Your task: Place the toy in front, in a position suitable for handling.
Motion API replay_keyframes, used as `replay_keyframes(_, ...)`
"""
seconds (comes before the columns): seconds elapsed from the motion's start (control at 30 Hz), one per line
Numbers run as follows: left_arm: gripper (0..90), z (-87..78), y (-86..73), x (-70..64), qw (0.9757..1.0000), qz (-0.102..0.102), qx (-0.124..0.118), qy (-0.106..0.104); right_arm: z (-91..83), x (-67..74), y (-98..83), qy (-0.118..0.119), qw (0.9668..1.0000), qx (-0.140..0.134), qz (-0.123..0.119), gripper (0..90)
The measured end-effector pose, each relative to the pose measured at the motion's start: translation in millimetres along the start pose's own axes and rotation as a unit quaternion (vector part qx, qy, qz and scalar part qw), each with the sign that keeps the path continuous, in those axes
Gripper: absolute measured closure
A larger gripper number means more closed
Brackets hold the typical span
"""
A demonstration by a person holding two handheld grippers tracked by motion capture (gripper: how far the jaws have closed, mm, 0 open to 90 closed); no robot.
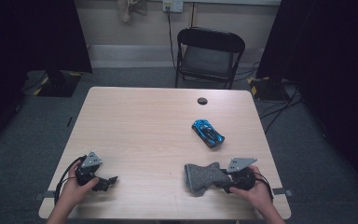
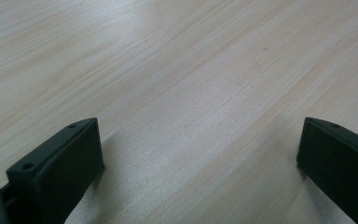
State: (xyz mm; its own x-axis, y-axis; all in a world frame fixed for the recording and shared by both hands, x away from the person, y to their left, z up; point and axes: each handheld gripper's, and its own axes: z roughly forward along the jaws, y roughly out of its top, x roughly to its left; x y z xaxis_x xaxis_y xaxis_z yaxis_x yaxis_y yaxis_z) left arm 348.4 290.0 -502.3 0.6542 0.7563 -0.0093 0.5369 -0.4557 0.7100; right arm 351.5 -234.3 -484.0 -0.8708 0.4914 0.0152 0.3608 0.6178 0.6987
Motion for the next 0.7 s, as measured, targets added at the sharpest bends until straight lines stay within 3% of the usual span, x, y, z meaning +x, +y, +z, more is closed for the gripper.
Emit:
replay_keyframes(0.23,0.0,0.0,0.0,0.0,1.0,0.0,0.0,0.0,0.5,-1.2,-0.3,-0.015,0.9997,0.005,0.017,66.9)
replay_keyframes(0.53,0.0,0.0,0.4,0.0,1.0,0.001,0.001,0.002,-2.6,0.7,2.4,-0.025,0.9996,0.008,0.01,70.9)
replay_keyframes(0.7,0.0,0.7,2.6,-0.5,1.0,-0.001,0.008,0.004,-4.4,-1.7,12.7,-0.023,0.9997,0.0,0.009,71.3)
